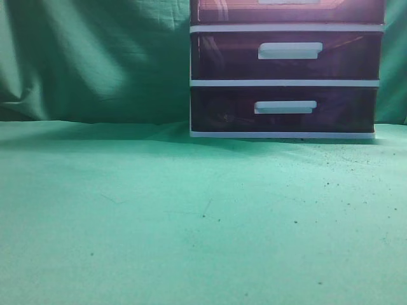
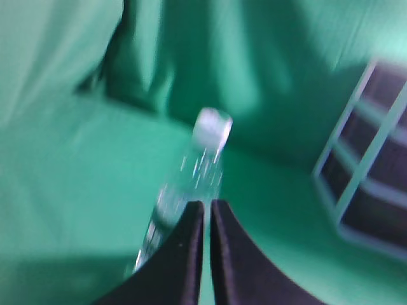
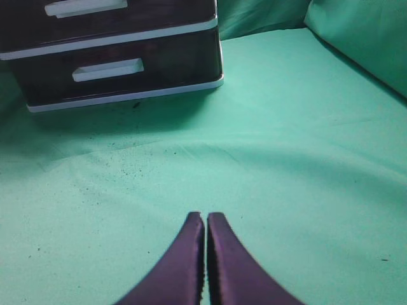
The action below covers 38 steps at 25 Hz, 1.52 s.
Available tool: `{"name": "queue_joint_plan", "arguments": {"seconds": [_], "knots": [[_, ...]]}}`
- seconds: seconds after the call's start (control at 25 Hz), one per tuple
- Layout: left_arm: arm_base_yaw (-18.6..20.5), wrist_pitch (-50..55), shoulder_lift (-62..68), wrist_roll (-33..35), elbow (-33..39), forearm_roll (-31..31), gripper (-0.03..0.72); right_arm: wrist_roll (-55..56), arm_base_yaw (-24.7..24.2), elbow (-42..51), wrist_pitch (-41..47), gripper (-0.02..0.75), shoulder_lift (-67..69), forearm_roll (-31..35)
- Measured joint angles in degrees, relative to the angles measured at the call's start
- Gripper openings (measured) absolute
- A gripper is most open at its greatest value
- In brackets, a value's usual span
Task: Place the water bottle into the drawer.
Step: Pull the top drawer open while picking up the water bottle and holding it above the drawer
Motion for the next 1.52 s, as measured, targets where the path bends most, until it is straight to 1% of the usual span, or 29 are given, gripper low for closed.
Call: {"name": "queue_joint_plan", "arguments": {"seconds": [0.04,0.08,0.12,0.28,0.32,0.36,0.44,0.52,0.6,0.72,0.8,0.96,1.12,1.16,1.2,1.24,1.32,1.44,1.48,1.52], "knots": [[0.0,-3.31,0.0,0.35,0.0,0.16,0.0,0.0,0.0,0.0,0.0,0.0,0.0,0.0],[0.0,-3.31,0.0,0.35,0.0,0.16,0.0,0.0,0.0,0.0,0.0,0.0,0.0,0.0],[0.0,-11.5,0.0,1.05,0.0,0.99,0.0,0.0,0.0,0.0,0.0,0.0,0.0,0.0],[0.0,-25.76,0.0,2.48,0.0,2.97,0.0,0.0,0.0,0.0,0.0,0.0,0.0,0.0],[0.0,-27.88,0.0,2.72,0.0,3.24,0.0,0.0,0.0,0.0,0.0,0.0,0.0,0.0],[0.0,-27.47,0.0,2.86,-0.74,3.48,0.0,0.0,0.0,0.0,0.0,0.0,0.0,0.0],[0.0,-18.42,0.15,1.39,-4.68,5.14,0.0,0.0,0.0,0.0,0.0,0.0,0.0,0.0],[0.0,-6.94,2.51,-1.12,-10.98,6.47,0.0,0.0,0.0,0.0,0.0,0.0,0.0,0.0],[0.0,4.51,6.48,-1.83,-16.74,6.86,0.0,0.0,0.0,0.0,0.0,0.0,0.0,0.0],[0.0,18.55,13.1,-0.69,-23.33,7.45,0.0,0.0,0.0,0.0,0.0,0.0,0.0,0.0],[0.0,24.36,18.16,1.47,-26.98,6.99,0.0,0.0,0.0,0.0,0.0,0.0,0.0,0.0],[0.0,25.78,24.85,3.09,-30.55,3.9,0.0,0.0,0.0,0.0,0.0,0.0,0.0,0.0],[0.0,26.13,28.25,4.21,-30.88,0.09,0.0,0.0,0.0,0.0,0.0,0.0,0.0,0.0],[0.0,26.13,28.25,4.21,-30.88,0.09,0.0,0.0,0.0,0.0,0.0,0.0,0.0,0.0],[0.0,26.96,30.43,5.89,-31.34,-1.64,0.0,0.0,0.0,0.0,0.0,0.0,0.0,0.0],[0.0,29.76,34.96,11.04,-32.37,-4.27,0.0,0.0,0.0,0.0,0.0,0.0,0.0,0.0],[0.0,32.61,40.48,15.48,-33.7,-6.65,0.0,0.0,0.0,0.0,0.0,0.0,0.0,0.0],[0.0,34.1,47.03,17.5,-35.95,-8.69,0.136,0.0,0.0,0.0,0.0,0.0,0.0,0.0],[0.0,34.09,49.1,17.76,-36.8,-8.92,0.208,0.0,0.0,0.0,0.0,0.0,0.0,0.0],[0.0,33.86,50.98,18.02,-37.66,-8.89,0.298,0.0,0.0,0.0,0.0,0.0,0.0,0.0]]}}
